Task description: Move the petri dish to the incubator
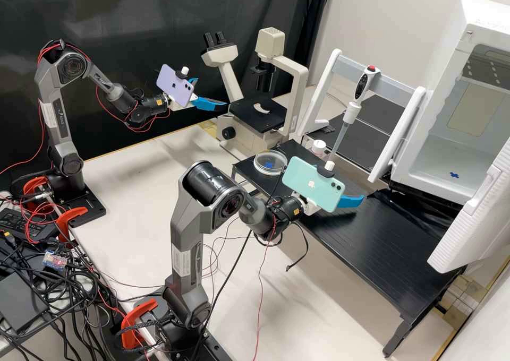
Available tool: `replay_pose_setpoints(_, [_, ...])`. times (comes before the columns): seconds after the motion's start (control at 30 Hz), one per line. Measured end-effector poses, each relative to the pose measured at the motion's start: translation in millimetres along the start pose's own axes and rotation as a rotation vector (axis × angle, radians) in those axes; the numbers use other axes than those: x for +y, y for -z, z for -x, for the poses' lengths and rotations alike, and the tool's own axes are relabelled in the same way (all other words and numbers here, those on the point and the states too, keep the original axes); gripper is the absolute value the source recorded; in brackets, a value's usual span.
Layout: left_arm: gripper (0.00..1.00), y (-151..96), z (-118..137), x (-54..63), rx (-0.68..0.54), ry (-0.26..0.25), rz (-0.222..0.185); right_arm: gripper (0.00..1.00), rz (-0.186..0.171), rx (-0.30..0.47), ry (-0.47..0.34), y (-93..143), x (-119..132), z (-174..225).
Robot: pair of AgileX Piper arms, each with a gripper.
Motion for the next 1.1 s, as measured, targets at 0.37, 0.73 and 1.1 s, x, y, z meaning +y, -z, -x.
replay_pose_setpoints(0.37, [1.0,0,0,0.0,0.0,0.0,0.0,1.0,0.0,0.007,0.002,2,0,16])
replay_pose_setpoints(0.73, [1.0,0,0,0.0,0.0,0.0,0.0,1.0,-0.006,0.25,0.019,50,-20,70])
replay_pose_setpoints(1.1, [1.0,0,0,0.0,0.0,0.0,0.0,1.0,0.03,0.348,0.177,74,-62,86])
